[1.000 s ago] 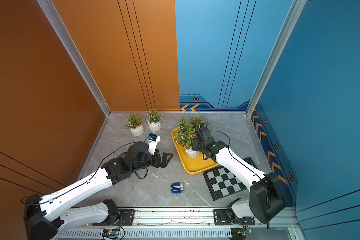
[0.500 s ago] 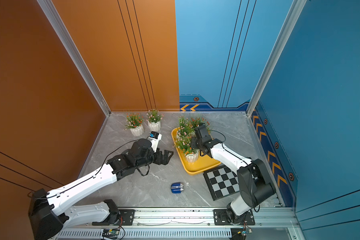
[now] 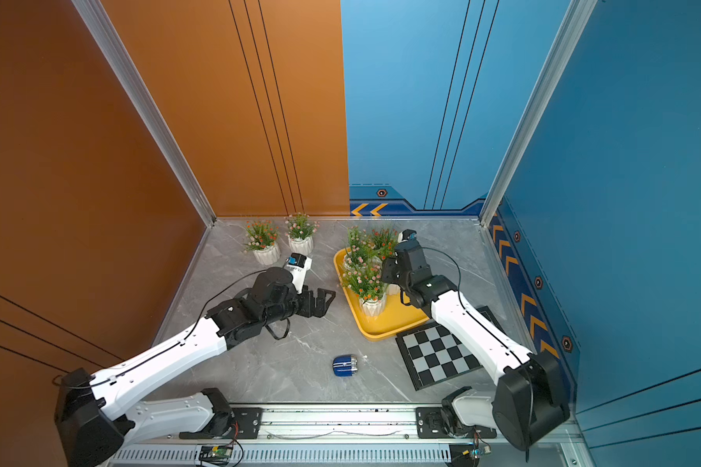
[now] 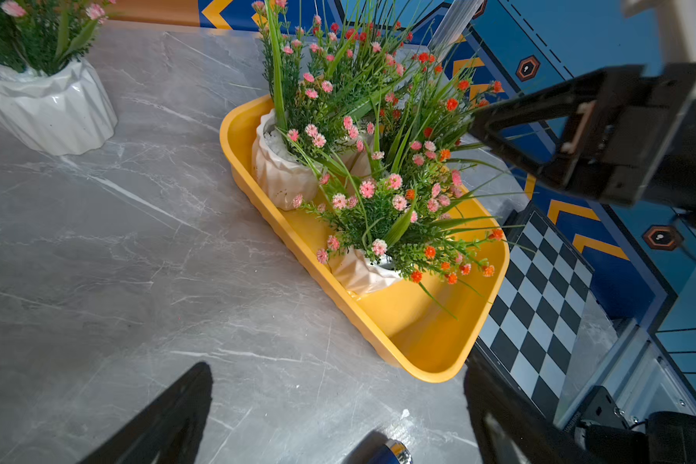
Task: Put the potted gypsophila into the storage box
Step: Place the baby's breath potted plant at the storage box, then move the baby's breath potted plant into the storage box.
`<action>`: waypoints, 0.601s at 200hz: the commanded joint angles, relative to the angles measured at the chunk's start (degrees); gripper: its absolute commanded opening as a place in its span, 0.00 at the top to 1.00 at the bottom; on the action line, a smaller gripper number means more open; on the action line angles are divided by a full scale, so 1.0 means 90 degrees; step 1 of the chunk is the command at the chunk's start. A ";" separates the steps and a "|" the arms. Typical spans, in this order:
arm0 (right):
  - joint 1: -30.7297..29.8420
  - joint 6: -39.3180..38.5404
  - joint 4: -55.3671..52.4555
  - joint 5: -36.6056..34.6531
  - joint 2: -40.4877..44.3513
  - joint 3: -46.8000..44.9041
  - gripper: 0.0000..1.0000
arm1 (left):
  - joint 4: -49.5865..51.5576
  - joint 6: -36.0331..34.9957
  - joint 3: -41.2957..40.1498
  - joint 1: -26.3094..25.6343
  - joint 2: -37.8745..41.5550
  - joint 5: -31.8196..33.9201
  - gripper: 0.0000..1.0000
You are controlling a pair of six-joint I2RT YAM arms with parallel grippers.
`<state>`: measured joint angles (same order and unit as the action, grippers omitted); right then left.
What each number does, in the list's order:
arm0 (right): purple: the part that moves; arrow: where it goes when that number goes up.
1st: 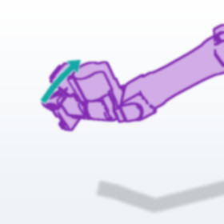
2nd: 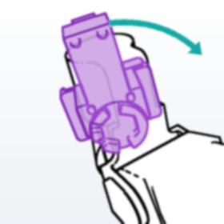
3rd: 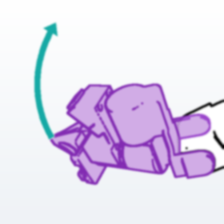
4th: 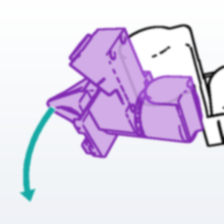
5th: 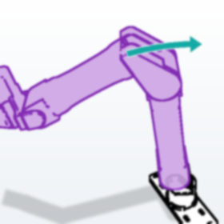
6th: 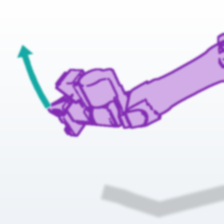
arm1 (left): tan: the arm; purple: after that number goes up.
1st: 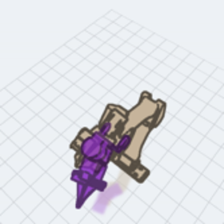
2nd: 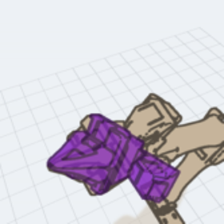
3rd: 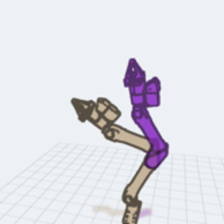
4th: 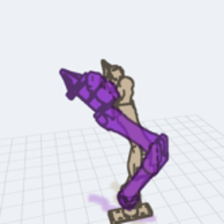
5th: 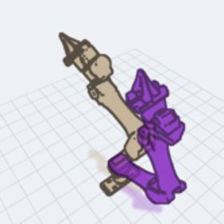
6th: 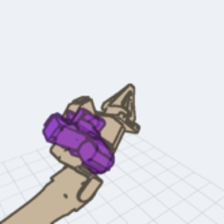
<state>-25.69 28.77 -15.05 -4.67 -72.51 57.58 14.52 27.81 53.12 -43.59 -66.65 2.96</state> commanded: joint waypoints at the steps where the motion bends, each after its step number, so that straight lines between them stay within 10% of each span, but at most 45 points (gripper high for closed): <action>1: 0.0031 -0.0087 -0.0895 -0.0362 0.0423 -0.0290 0.47 | 0.0034 -0.0102 0.0039 0.0042 0.0207 -0.0031 0.02; 120: 0.0005 -0.0755 -0.0223 0.0448 0.1609 -0.2376 0.21 | 0.0300 -0.0077 -0.0161 0.0015 0.0629 0.0186 0.02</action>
<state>-25.12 25.15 -23.07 -5.15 -56.75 38.39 16.03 27.83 52.49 -43.59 -61.69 3.05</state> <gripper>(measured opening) 0.793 0.984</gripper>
